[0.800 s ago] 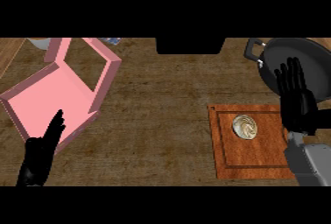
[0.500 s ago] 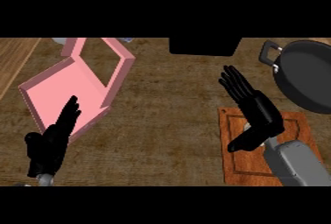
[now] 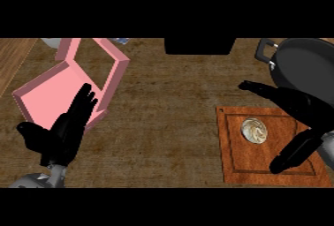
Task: Pick the cupcake from the cutting board and place it in the pot
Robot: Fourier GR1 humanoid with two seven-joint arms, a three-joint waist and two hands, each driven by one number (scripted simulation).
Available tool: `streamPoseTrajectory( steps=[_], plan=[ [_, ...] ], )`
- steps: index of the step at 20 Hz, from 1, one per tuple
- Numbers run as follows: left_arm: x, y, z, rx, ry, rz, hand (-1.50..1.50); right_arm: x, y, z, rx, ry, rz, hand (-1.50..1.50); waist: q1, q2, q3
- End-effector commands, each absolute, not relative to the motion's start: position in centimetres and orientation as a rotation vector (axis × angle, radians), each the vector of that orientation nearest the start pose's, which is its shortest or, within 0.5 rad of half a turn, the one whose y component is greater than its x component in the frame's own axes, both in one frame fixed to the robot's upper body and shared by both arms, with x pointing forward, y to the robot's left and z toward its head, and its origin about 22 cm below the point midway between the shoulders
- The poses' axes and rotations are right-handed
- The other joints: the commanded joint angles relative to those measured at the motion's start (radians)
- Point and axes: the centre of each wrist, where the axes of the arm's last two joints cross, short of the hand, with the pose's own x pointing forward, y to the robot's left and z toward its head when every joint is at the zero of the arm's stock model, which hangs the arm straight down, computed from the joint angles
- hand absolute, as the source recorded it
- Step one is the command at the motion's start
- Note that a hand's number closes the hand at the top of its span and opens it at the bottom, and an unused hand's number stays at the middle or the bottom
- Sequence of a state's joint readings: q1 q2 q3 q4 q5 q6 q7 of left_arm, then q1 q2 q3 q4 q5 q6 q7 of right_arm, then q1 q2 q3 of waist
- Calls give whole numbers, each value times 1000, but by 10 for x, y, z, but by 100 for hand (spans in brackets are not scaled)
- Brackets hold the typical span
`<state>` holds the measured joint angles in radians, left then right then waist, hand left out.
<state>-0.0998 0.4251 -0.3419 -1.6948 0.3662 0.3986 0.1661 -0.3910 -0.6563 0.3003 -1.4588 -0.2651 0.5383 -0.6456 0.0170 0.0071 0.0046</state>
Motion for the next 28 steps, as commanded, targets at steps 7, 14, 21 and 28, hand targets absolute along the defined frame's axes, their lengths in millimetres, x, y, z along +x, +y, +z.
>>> streamPoseTrajectory(
  steps=[7,14,21,28],
  plan=[
    [261,228,62,-2,-1488,-38,0,327,-374,202,420,-2006,1522,-150,12,8,-2],
    [268,225,69,-13,-1489,-42,0,319,-384,224,251,-1769,1832,-150,12,4,-3],
    [267,226,61,6,-1479,-44,0,329,-364,186,164,-1606,1940,-150,11,0,-4],
    [254,222,68,-9,-1475,-39,0,339,-344,179,117,-1497,2007,-150,7,-6,-5]
  ],
)
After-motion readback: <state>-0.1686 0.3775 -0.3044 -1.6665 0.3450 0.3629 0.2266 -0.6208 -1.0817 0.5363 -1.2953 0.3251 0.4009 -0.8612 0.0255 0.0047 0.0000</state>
